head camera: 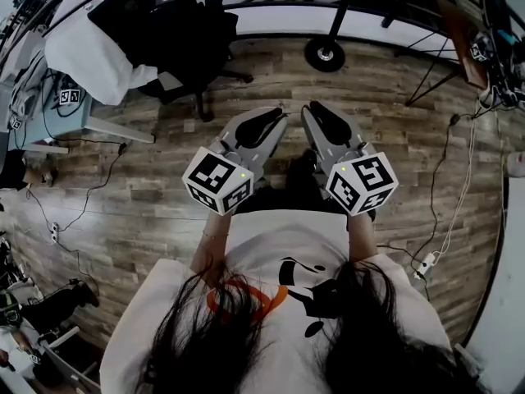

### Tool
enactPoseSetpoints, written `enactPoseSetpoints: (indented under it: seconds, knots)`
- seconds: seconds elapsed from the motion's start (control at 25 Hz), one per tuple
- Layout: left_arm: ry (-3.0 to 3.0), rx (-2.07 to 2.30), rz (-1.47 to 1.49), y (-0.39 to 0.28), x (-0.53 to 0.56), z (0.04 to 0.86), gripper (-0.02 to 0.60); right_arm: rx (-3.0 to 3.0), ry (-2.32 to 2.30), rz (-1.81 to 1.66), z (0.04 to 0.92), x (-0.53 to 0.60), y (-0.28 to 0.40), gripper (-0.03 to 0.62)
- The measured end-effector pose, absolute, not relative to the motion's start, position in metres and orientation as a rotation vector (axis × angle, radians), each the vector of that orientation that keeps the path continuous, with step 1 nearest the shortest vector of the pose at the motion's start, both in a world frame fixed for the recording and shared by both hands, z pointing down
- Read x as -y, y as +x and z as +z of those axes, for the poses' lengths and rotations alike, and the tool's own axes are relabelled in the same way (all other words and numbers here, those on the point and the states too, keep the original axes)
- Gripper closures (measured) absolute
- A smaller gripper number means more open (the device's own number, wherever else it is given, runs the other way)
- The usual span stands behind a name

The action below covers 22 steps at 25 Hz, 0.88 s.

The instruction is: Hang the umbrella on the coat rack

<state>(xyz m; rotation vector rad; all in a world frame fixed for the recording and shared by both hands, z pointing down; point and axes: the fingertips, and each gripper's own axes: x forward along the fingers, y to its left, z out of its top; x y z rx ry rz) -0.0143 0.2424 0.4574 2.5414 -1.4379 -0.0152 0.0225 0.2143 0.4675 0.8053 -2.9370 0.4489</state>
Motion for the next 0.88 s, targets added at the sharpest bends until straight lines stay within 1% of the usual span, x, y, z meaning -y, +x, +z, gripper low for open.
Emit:
enactPoseSetpoints:
  seconds: [0.2, 0.44, 0.88]
  knots:
    - [2.551, 1.408, -0.03, -0.008, -0.251, 0.459, 0.537, 2.916, 0.829, 0.433, 0.47, -0.225, 0.03, 0.528]
    - [2.58, 1.358, -0.021, 0.016, -0.255, 0.463, 0.537, 2.901, 0.872, 0.428, 0.475, -0.233, 0.053, 0.528]
    - [2.601, 1.333, -0.025, 0.033, -0.245, 0.453, 0.537, 2.889, 0.908, 0.41, 0.467, -0.223, 0.072, 0.528]
